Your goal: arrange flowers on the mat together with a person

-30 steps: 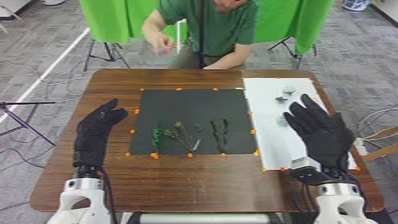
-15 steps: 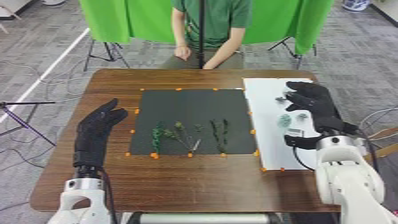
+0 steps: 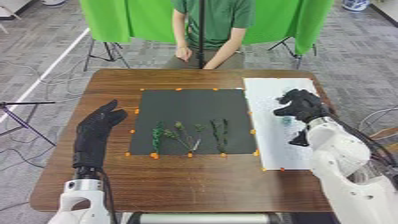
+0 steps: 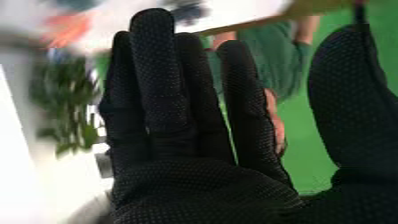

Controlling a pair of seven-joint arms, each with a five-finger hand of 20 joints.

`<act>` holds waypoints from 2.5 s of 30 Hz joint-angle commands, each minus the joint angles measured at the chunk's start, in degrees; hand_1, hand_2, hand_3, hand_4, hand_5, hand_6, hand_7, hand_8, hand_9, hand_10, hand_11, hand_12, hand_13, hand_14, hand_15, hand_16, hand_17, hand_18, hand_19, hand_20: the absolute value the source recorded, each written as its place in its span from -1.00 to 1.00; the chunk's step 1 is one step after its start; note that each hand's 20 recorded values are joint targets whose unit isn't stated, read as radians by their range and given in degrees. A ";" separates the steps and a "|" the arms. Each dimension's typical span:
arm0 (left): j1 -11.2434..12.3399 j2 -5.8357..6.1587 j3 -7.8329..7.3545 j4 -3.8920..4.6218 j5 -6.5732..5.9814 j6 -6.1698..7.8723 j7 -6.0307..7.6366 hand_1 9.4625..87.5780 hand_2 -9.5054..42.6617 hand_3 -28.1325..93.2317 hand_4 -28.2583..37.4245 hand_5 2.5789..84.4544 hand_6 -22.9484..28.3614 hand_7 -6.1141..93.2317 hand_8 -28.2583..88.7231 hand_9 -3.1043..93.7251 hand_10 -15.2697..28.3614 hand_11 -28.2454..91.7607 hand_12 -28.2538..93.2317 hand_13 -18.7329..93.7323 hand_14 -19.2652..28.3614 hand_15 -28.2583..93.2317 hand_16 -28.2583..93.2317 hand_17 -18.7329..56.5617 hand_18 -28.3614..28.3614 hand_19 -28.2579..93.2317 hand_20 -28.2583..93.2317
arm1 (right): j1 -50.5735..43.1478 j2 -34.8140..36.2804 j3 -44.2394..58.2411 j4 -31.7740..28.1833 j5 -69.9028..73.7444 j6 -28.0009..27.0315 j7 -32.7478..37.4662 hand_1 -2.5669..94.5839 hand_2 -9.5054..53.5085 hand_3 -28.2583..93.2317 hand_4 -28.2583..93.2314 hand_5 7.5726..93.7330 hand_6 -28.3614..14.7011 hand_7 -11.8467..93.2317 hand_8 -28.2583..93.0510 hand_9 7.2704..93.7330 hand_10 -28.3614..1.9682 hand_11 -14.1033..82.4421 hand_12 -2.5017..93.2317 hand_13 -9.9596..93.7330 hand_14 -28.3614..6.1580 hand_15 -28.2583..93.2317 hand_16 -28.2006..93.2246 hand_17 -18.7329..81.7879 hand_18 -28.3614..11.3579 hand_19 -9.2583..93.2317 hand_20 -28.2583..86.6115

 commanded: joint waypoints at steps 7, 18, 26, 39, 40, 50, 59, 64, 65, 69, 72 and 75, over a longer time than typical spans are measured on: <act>0.81 -0.31 -0.34 0.14 -0.59 0.29 -0.53 -0.45 -0.81 0.50 -0.69 0.13 0.02 -0.61 -0.61 0.11 0.31 -0.18 -0.29 0.09 0.51 -0.28 -0.55 -0.24 0.35 -0.44 -0.21 | -2.41 -0.59 0.36 1.91 -9.80 -4.21 1.86 -0.26 -1.00 0.63 -1.00 0.07 0.38 -0.44 -0.71 0.18 -0.24 -0.23 -0.46 0.42 -0.10 0.32 -0.17 -0.01 -0.47 0.26 0.11; 0.40 -0.41 -0.21 0.36 -0.48 0.04 -0.63 -0.45 -0.81 0.50 -0.69 0.13 0.03 -0.62 -0.61 0.11 0.31 -0.19 -0.29 0.09 0.51 -0.28 -0.55 -0.24 0.35 -0.44 -0.21 | -3.17 -1.08 -0.87 1.82 -9.55 -2.57 1.25 -0.28 -1.00 0.63 -1.00 0.07 0.38 -0.45 -0.70 0.22 -0.23 -0.22 -0.46 0.44 -0.11 0.33 -0.16 0.00 -0.49 0.27 0.11; 0.52 -0.40 -0.23 0.23 -0.49 0.14 -0.59 -0.45 -0.81 0.51 -0.69 0.13 0.02 -0.61 -0.61 0.11 0.31 -0.18 -0.29 0.09 0.52 -0.28 -0.55 -0.24 0.35 -0.44 -0.21 | -2.85 -0.57 -1.01 1.59 -9.77 -2.98 1.02 -0.29 -1.00 0.63 -1.00 0.06 0.37 -0.46 -0.70 0.22 -0.23 -0.24 -0.47 0.44 -0.11 0.33 -0.15 -0.01 -0.49 0.27 0.10; 0.55 -0.26 -0.28 0.22 -0.50 0.18 -0.68 -0.45 -0.81 0.50 -0.69 0.13 0.03 -0.61 -0.61 0.11 0.31 -0.18 -0.29 0.08 0.52 -0.28 -0.55 -0.24 0.35 -0.44 -0.21 | -2.65 -0.55 -1.44 -2.55 -8.88 -3.89 1.73 -0.30 -1.00 0.63 -1.00 0.04 0.36 -0.47 -0.70 0.21 -0.23 -0.27 -0.47 0.43 -0.12 0.33 -0.15 -0.01 -0.50 0.28 0.10; 0.51 -0.27 -0.26 0.26 -0.55 0.16 -0.71 -0.45 -0.81 0.50 -0.69 0.13 0.03 -0.61 -0.61 0.11 0.31 -0.18 -0.29 0.08 0.52 -0.28 -0.55 -0.24 0.35 -0.44 -0.21 | -2.75 -0.65 -1.63 -2.82 -8.96 -4.11 1.63 -0.30 -1.00 0.63 -1.00 0.04 0.36 -0.47 -0.70 0.21 -0.24 -0.27 -0.47 0.43 -0.12 0.33 -0.15 -0.01 -0.50 0.28 0.10; 0.60 -0.29 -0.46 0.16 -0.50 0.21 -0.66 -0.45 -0.81 0.50 -0.69 0.13 0.02 -0.61 -0.61 0.11 0.31 -0.19 -0.29 0.09 0.52 -0.28 -0.55 -0.24 0.35 -0.44 -0.21 | -3.74 -0.70 -3.60 -1.82 -11.86 -5.57 1.03 -0.29 -1.00 0.62 -1.00 0.08 0.37 -0.47 -0.70 0.26 -0.23 -0.24 -0.46 0.46 -0.10 0.33 -0.15 0.00 -0.51 0.30 0.10; 0.55 -0.44 -0.60 0.19 -0.48 0.00 -0.94 -0.45 -0.80 0.50 -0.69 0.13 0.02 -0.61 -0.61 0.11 0.31 -0.19 -0.29 0.08 0.52 -0.28 -0.55 -0.24 0.35 -0.44 -0.21 | -4.71 -0.78 -4.20 0.21 -13.95 -6.36 1.43 -0.13 -1.00 0.65 -0.99 0.12 0.41 -0.46 -0.70 0.28 -0.19 -0.24 -0.46 0.49 -0.01 0.34 -0.15 0.04 -0.48 0.32 0.10; 0.47 -0.46 -0.70 0.27 -0.42 -0.02 -0.95 -0.45 -0.81 0.50 -0.69 0.13 0.03 -0.61 -0.61 0.11 0.31 -0.19 -0.29 0.08 0.52 -0.28 -0.55 -0.24 0.35 -0.44 -0.21 | -5.59 -0.68 -5.09 2.65 -14.63 2.62 0.28 0.11 -1.00 0.63 -1.00 0.30 0.46 -0.41 -0.72 0.44 0.01 -0.23 -0.39 0.61 0.21 0.28 -0.01 0.15 -0.39 0.35 0.13; 0.43 -0.44 -0.71 0.33 -0.43 -0.02 -0.96 -0.45 -0.81 0.50 -0.69 0.13 0.03 -0.61 -0.61 0.11 0.31 -0.19 -0.30 0.08 0.52 -0.28 -0.55 -0.24 0.35 -0.44 -0.21 | -5.64 -0.54 -5.29 3.10 -14.42 4.56 0.26 0.21 -1.00 0.54 -1.00 0.37 0.46 -0.40 -0.64 0.54 0.08 -0.36 -0.26 0.66 0.28 0.25 0.04 0.19 -0.38 0.36 0.15; 0.53 0.61 -1.13 0.48 -0.59 0.42 -0.88 -0.45 -0.81 0.50 -0.69 0.13 0.03 -0.61 -0.61 0.11 0.31 -0.19 -0.30 0.08 0.52 -0.28 -0.55 -0.24 0.35 -0.44 -0.21 | -4.39 -0.03 -5.51 3.91 -13.69 9.59 -0.89 0.40 -1.00 0.39 -0.98 0.66 0.41 -0.42 -0.45 0.83 0.23 -0.54 -0.11 0.82 0.36 0.24 0.03 0.25 -0.35 0.37 0.17; 0.64 1.72 -2.28 0.60 -0.79 1.61 -0.61 -0.45 -0.81 0.50 -0.69 0.13 0.03 -0.62 -0.61 0.10 0.31 -0.19 -0.29 0.08 0.52 -0.28 -0.55 -0.24 0.35 -0.44 -0.21 | -1.04 0.91 -5.87 2.35 -12.55 12.30 -0.95 0.41 -1.00 0.39 -0.98 0.77 0.43 -0.41 -0.43 0.93 0.28 -0.54 -0.10 0.87 0.36 0.29 -0.01 0.26 -0.35 0.37 0.19; 1.08 2.59 -3.70 0.69 -1.39 3.27 -0.25 -0.45 -0.81 0.50 -0.69 0.13 0.03 -0.61 -0.61 0.10 0.31 -0.19 -0.30 0.08 0.51 -0.29 -0.55 -0.24 0.35 -0.45 -0.21 | 4.79 1.86 -7.88 0.26 -10.64 14.05 -1.49 0.41 -1.00 0.40 -0.97 0.79 0.44 -0.42 -0.43 0.95 0.32 -0.54 -0.09 0.88 0.37 0.35 -0.01 0.26 -0.36 0.38 0.20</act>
